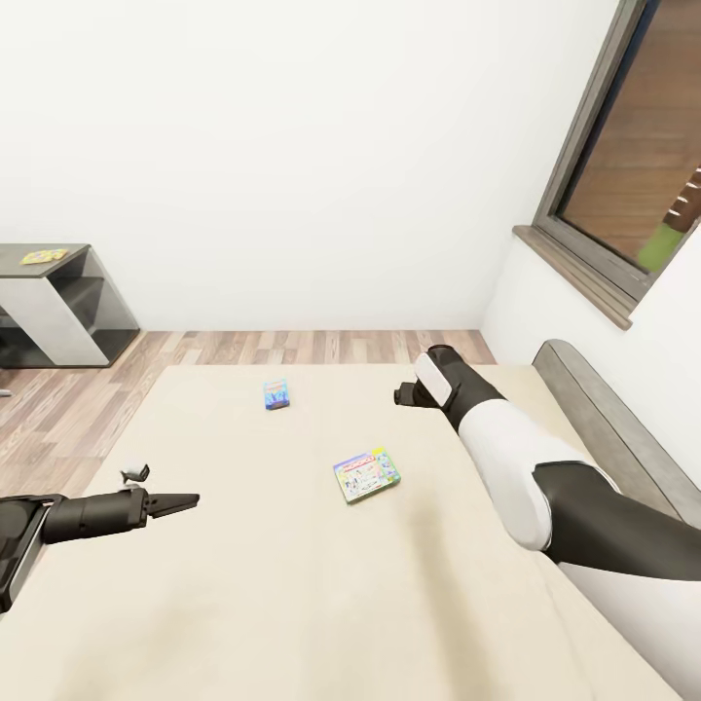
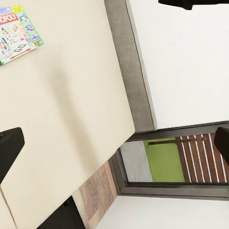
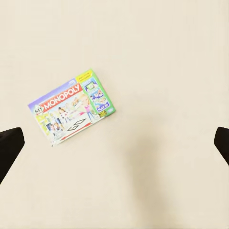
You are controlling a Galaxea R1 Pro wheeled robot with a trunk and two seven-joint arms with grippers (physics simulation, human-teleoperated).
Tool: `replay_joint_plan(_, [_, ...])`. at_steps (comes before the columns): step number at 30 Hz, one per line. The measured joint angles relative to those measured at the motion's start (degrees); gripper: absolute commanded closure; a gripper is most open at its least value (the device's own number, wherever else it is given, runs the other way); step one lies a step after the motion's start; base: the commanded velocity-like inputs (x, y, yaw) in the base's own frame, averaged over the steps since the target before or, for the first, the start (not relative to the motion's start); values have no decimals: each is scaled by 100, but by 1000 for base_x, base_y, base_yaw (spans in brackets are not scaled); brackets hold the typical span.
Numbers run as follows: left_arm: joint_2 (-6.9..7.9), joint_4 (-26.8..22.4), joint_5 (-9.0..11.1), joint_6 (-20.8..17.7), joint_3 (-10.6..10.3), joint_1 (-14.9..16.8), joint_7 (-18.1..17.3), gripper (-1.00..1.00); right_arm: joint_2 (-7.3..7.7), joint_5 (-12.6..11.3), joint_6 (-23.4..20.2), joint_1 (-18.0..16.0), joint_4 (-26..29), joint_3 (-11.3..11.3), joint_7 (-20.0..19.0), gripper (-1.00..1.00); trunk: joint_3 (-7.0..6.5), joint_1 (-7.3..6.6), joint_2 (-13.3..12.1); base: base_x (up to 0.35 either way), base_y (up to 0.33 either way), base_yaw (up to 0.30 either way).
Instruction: Put all the toys in the child's room - the three board games (two on the bed and one on the table), the two jigsaw puzzles on the table, and the tennis ball on the table - inside the toy box on the table in the child's room.
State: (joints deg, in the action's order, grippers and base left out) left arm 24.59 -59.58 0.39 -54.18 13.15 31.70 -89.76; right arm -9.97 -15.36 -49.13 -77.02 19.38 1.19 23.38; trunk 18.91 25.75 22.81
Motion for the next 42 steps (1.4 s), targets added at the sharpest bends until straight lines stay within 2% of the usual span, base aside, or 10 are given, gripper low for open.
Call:
replay_joint_plan(7, [32, -2, 6, 1, 6, 0, 0, -100, 0, 8, 10, 0, -1, -11, -1, -100, 7, 0, 0, 0, 0, 0])
replay_joint_plan(14, [128, -49, 61, -25, 72, -6, 0, -100, 0, 8, -1, 5, -2, -12, -8, -100, 58, 0, 0, 0, 0, 0])
replay_joint_plan(19, [179, -75, 475, -34, 107, -8, -1, -100, 0, 9, -5, 6, -2, -14, -14, -100, 104, 0, 0, 0, 0, 0])
replay_joint_plan(24, [203, -79, 601, -57, 124, 42, -1, -100, 0, 7, -3, 6, -2, -14, -19, -100, 150, 0, 0, 0, 0, 0])
replay_joint_plan(26, [241, -84, 624, -79, 130, 223, -1, -100, 0, 7, -2, 6, -2, -14, -22, -100, 169, 1, 0, 0, 0, 0])
replay_joint_plan(29, [284, -68, 644, -94, 140, 754, -1, -100, 0, 5, 3, 6, -2, -14, -27, -100, 197, 1, 0, 0, 0, 0])
replay_joint_plan(32, [298, -49, 653, -96, 143, 1088, -1, -100, 0, 4, 2, 6, -2, -16, -27, -100, 225, 1, 0, 0, 0, 0])
replay_joint_plan(37, [305, -46, 664, -96, 151, 1284, -1, -100, 0, 7, 1, 6, -2, -21, -22, -100, 273, 0, 0, 0, 0, 0])
replay_joint_plan(42, [300, -45, 672, -73, 147, 1335, -1, -100, 0, 6, 4, 6, -2, -20, -26, -100, 320, 0, 0, 0, 0, 0])
